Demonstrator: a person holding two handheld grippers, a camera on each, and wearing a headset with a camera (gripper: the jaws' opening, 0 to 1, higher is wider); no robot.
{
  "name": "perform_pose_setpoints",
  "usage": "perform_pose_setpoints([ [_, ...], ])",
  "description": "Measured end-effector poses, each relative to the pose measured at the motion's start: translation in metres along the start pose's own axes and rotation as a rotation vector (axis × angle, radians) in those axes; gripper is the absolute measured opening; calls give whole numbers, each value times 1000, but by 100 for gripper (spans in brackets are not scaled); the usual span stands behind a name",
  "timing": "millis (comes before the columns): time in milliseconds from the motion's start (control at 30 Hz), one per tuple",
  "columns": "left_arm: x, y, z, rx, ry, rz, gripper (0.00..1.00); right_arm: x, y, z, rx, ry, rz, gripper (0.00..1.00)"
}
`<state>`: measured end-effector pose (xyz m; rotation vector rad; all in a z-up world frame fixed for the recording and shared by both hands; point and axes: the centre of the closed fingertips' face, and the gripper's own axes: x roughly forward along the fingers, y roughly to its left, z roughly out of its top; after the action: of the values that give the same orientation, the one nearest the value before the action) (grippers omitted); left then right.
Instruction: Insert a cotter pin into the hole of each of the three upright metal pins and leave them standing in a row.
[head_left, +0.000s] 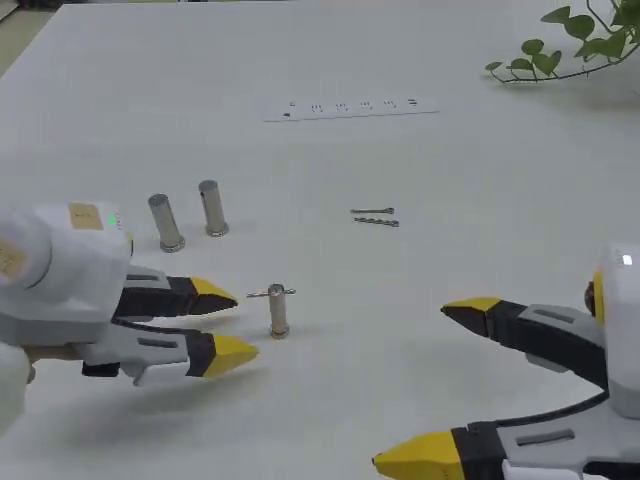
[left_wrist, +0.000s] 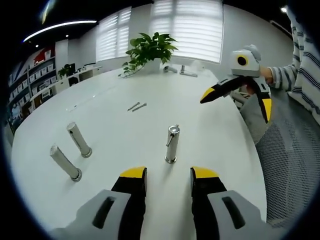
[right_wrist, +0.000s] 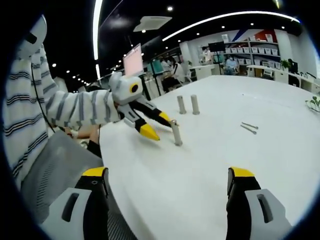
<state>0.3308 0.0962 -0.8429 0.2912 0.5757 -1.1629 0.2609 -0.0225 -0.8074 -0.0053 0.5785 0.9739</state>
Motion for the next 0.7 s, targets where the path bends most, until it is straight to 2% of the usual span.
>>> perform_pose_setpoints([
  [33,-2,3,-2,-9,1,8,35,1,0,-1,1,6,0,100],
  [67,-6,9,-4,-39,1,33,38,2,2,-3,0,18,4,100],
  [100,-8,15,-3,-44,-8,57,41,2,3,-3,-7,18,5,100],
  [133,-12,25,-3,-52,-21,103,44,3,4,-4,-10,22,5,100],
  [200,-18,36,-2,-58,-33,146,50,3,5,-4,-10,26,12,100],
  [233,-23,46,0,-70,-47,185,52,4,6,-5,-8,25,17,100],
  [400,-35,69,7,-139,-111,263,54,5,8,-4,-7,24,29,100],
  [467,-37,74,8,-155,-124,279,54,6,10,-1,3,5,42,100],
  [533,-37,80,6,-164,-118,304,53,6,10,0,1,1,41,100],
  [700,-32,89,3,-147,-106,336,53,5,9,3,8,-6,38,100],
])
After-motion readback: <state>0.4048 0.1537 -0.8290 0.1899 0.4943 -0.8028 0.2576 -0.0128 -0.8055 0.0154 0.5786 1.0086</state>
